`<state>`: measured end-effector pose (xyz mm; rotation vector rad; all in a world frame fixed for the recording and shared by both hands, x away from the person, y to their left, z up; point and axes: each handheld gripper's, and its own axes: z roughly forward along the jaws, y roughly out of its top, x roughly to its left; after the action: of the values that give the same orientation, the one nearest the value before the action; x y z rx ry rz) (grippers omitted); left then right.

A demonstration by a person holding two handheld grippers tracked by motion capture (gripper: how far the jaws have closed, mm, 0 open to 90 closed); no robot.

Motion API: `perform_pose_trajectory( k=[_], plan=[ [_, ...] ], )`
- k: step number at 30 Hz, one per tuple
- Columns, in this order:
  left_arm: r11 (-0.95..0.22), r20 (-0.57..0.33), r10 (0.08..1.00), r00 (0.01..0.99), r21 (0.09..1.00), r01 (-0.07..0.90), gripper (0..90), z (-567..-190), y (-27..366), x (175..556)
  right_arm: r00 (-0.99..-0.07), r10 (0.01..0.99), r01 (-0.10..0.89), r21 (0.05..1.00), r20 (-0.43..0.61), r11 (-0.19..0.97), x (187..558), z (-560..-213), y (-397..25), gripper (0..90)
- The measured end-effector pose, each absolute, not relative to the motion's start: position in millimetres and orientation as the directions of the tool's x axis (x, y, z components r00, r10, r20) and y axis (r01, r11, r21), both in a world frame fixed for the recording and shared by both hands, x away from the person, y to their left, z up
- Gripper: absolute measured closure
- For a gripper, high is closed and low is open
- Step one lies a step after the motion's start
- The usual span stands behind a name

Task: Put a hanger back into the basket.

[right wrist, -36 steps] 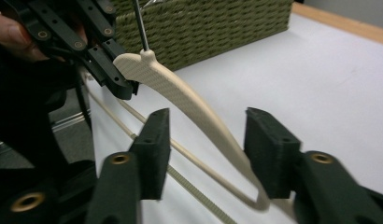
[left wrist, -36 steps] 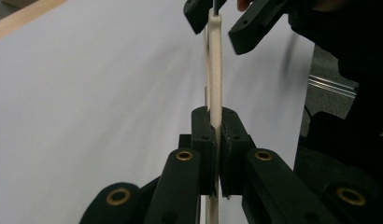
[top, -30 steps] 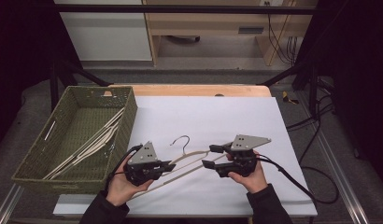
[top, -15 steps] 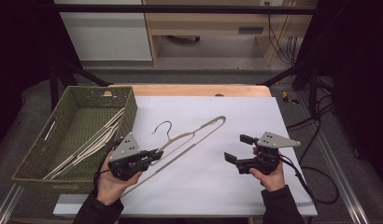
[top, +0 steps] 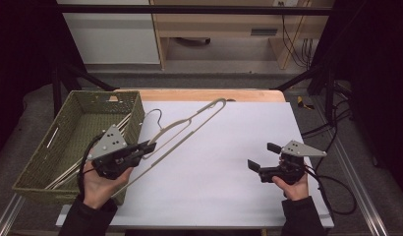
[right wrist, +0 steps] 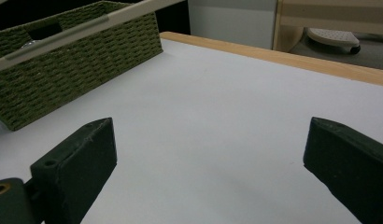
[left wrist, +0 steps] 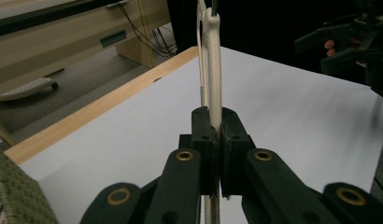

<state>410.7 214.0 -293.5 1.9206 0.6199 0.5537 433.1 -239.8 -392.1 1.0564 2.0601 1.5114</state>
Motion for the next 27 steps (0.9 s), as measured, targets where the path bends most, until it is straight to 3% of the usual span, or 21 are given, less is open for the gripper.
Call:
perform_pose_trajectory(
  k=[6,17,27],
  plan=[
    [-0.351,0.094,0.648,0.756,0.918,0.186,86.6,-277.4,231.1,418.4,-0.637,0.759,0.354,0.927,0.138,0.128,432.9,-392.3,-241.4,3.1],
    [-0.369,0.148,0.703,0.696,0.912,0.18,86.6,-251.8,270.5,430.9,-0.631,0.765,0.349,0.928,0.128,0.132,433.2,-392.7,-242.4,1.9],
    [-0.373,0.173,0.752,0.636,0.907,0.194,86.6,-249.7,317.6,445.5,-0.63,0.765,0.352,0.927,0.132,0.13,433.0,-391.9,-243.4,1.5]
  ],
)
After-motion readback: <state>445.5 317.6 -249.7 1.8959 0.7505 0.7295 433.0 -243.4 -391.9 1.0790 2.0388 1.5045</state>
